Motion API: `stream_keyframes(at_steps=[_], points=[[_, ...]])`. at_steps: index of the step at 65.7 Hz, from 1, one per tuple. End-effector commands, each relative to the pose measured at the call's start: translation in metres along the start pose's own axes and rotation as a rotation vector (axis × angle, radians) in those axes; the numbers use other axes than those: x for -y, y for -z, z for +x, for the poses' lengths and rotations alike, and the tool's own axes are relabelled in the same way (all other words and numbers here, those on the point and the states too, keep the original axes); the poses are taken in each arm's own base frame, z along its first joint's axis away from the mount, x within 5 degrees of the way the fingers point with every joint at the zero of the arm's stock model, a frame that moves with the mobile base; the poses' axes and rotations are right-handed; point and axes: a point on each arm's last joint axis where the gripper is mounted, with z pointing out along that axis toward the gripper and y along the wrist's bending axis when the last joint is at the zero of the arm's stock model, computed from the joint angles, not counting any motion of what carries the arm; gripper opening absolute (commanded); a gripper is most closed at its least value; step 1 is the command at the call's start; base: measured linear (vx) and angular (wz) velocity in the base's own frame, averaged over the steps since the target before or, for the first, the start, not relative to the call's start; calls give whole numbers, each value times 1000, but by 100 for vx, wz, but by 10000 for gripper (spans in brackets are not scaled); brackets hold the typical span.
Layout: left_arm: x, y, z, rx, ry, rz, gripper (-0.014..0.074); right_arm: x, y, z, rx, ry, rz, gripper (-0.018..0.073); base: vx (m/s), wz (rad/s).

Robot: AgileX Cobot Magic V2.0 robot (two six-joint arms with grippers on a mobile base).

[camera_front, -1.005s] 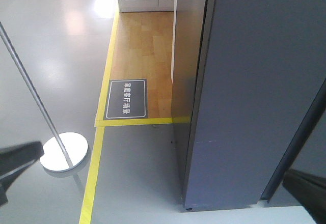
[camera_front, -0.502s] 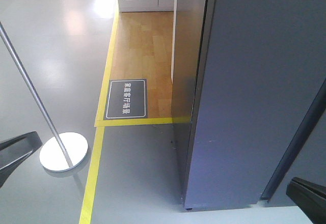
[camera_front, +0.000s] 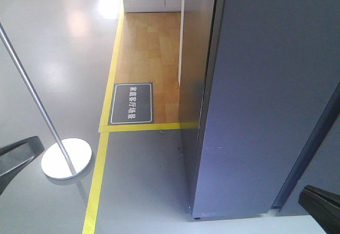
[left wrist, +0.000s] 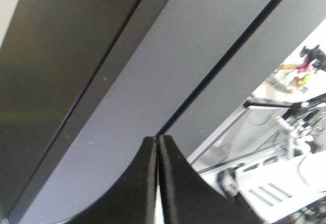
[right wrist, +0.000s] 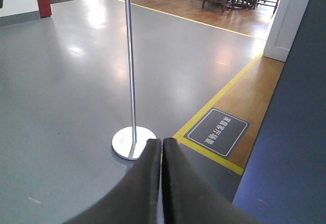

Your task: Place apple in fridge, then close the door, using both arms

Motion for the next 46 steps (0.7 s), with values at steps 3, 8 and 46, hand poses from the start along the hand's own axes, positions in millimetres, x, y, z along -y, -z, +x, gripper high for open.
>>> stream_keyframes(at_steps=[3, 8, 46], points=[[14, 2, -20, 165, 172, 123, -6, 2, 2, -11, 57, -18, 22, -3, 0, 0], [18, 6, -32, 282, 312, 200, -6, 2, 2, -11, 57, -18, 22, -3, 0, 0], [20, 17, -54, 565, 194, 243, -6, 2, 2, -11, 57, -18, 22, -3, 0, 0]])
